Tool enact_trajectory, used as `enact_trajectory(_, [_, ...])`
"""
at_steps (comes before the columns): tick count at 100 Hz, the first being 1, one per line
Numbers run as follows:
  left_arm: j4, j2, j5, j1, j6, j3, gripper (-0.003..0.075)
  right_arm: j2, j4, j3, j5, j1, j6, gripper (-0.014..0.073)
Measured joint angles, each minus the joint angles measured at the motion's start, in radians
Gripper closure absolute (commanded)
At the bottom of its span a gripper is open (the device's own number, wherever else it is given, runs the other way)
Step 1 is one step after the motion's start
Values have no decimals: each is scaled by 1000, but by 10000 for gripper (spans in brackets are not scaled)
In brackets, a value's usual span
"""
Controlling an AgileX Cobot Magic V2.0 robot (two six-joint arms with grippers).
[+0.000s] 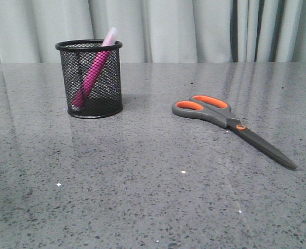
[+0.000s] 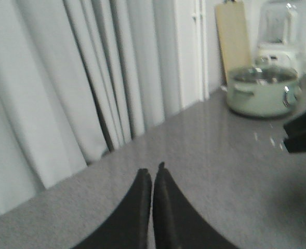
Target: Put pen and scissors into bin
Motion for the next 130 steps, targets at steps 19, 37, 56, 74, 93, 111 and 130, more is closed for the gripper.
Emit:
enact_trajectory(19, [-204, -240, -361, 0, -11, 214, 742, 139, -2, -97, 55, 112, -44, 214])
enact_trajectory(37, [-234, -426, -410, 0, -12, 445, 742, 295, -2, -145, 55, 243, -59, 213])
enact_trajectory(56, [-234, -568, -353, 0, -16, 589, 742, 509, -2, -255, 113, 268, -24, 210])
enact_trajectory(74, [-236, -611, -344, 0, -20, 600, 742, 705, 19, -413, 239, 232, -6, 210])
enact_trajectory(93, [-241, -613, -315, 0, -20, 600, 742, 893, 113, -509, 365, 178, -1, 210])
enact_trajectory(111, [-243, -613, -299, 0, -20, 600, 742, 986, 127, -518, 392, 172, -1, 210])
enact_trajectory(130, [-243, -613, -299, 0, -20, 600, 742, 1031, 131, -520, 387, 172, -1, 210])
